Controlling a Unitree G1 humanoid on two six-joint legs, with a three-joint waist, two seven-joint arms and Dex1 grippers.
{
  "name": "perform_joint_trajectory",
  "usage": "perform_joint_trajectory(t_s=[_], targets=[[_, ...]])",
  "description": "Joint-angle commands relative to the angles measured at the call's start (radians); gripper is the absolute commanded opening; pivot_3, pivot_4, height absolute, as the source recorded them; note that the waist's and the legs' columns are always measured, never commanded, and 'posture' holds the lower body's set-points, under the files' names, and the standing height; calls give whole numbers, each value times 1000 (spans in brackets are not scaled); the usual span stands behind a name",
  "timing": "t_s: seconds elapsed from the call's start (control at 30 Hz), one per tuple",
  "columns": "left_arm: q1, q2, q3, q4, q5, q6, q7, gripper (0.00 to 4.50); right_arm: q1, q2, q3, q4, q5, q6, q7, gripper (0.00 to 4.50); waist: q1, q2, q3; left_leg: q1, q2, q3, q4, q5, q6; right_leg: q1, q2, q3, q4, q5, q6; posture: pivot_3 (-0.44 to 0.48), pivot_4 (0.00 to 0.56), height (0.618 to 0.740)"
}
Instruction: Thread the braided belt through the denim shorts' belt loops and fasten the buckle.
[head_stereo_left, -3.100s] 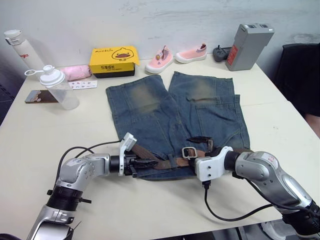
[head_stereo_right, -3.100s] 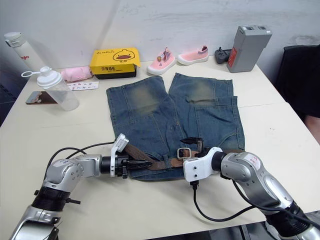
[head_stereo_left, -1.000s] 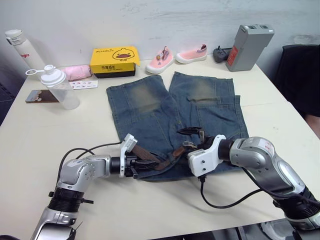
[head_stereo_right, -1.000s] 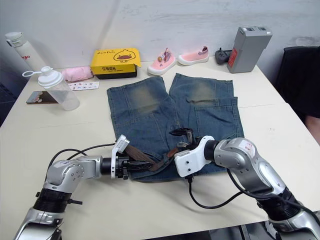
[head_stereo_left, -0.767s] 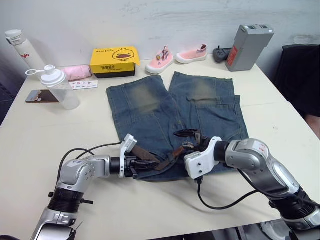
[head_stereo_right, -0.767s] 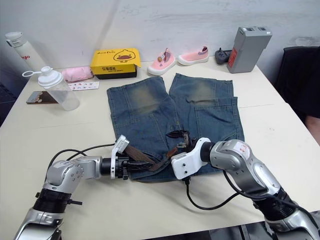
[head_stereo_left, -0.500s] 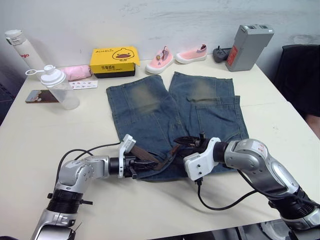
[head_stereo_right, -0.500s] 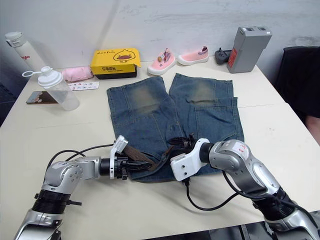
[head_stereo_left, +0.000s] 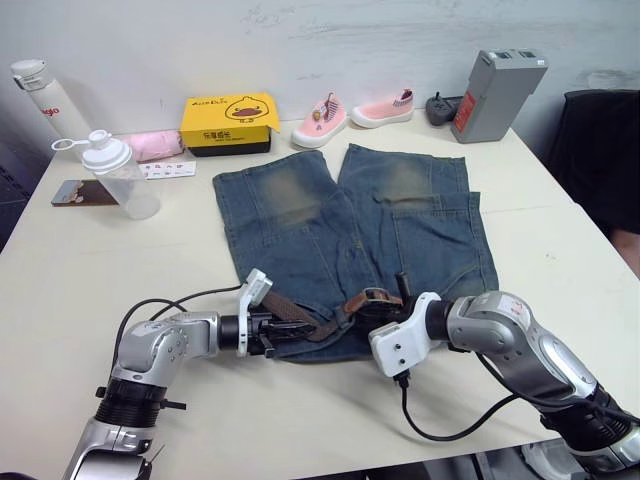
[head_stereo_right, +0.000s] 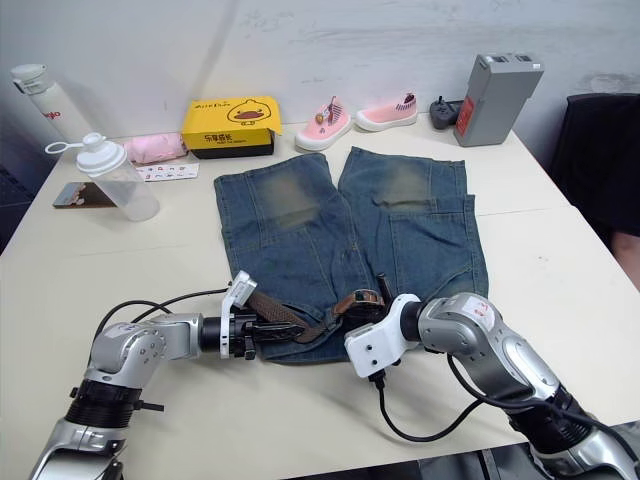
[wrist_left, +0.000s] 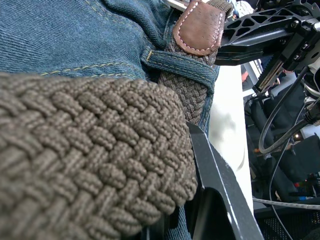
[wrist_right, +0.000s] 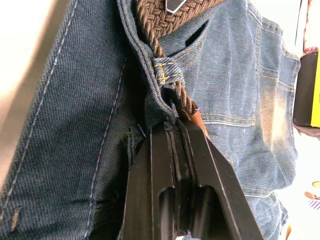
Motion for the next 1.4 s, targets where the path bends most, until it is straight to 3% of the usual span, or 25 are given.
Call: perform_joint_trajectory(t_s=[0.03, 0.07, 0.2, 0.5, 1.03, 1.13, 1.3, 1.4], targets=[[0, 0, 2, -24, -4, 2, -6, 0, 2, -5, -46, -35, 10, 18, -16, 47, 0, 0, 0, 0, 0, 0, 0, 0, 0, 0, 0, 0, 0, 0, 0, 0, 150, 739], [-1, 0, 1, -22, -3, 1, -7, 0, 4, -3, -59, -48, 20, 20, -24, 47, 0, 0, 0, 0, 0, 0, 0, 0, 0, 0, 0, 0, 0, 0, 0, 0, 150, 739], [-4, -2, -3, -18, -2, -2, -10, 0, -4, -3, -87, -76, 37, 17, -40, 1308, 0, 0, 0, 0, 0, 0, 0, 0, 0, 0, 0, 0, 0, 0, 0, 0, 150, 739], [-14, -8, -7, -7, 2, -3, -16, 0, -4, -41, -128, -112, 86, 31, -10, 1308, 1, 0, 0, 0, 0, 0, 1, 0, 0, 0, 0, 0, 0, 0, 0, 0, 150, 739], [1, -3, 0, -30, -4, 14, -12, 0, 12, -15, -77, -53, 43, 15, -40, 1308, 0, 0, 0, 0, 0, 0, 1, 0, 0, 0, 0, 0, 0, 0, 0, 0, 150, 739], [1, -2, 1, -26, -3, 14, -13, 0, 7, -13, -83, -62, 47, 4, -43, 2061, 1, 0, 0, 0, 0, 0, 1, 0, 0, 0, 0, 0, 0, 0, 0, 0, 150, 739], [2, -3, 1, -31, -7, 20, -13, 0, 6, -9, -70, -67, 43, -1, -39, 4249, 1, 0, 0, 0, 0, 0, 1, 0, 0, 0, 0, 0, 0, 0, 0, 0, 150, 739], [3, -3, 1, -36, -9, 24, -11, 0, 10, -4, -61, -64, 36, -2, -40, 4249, 1, 0, 0, 0, 0, 0, 1, 0, 0, 0, 0, 0, 0, 0, 0, 0, 150, 739]])
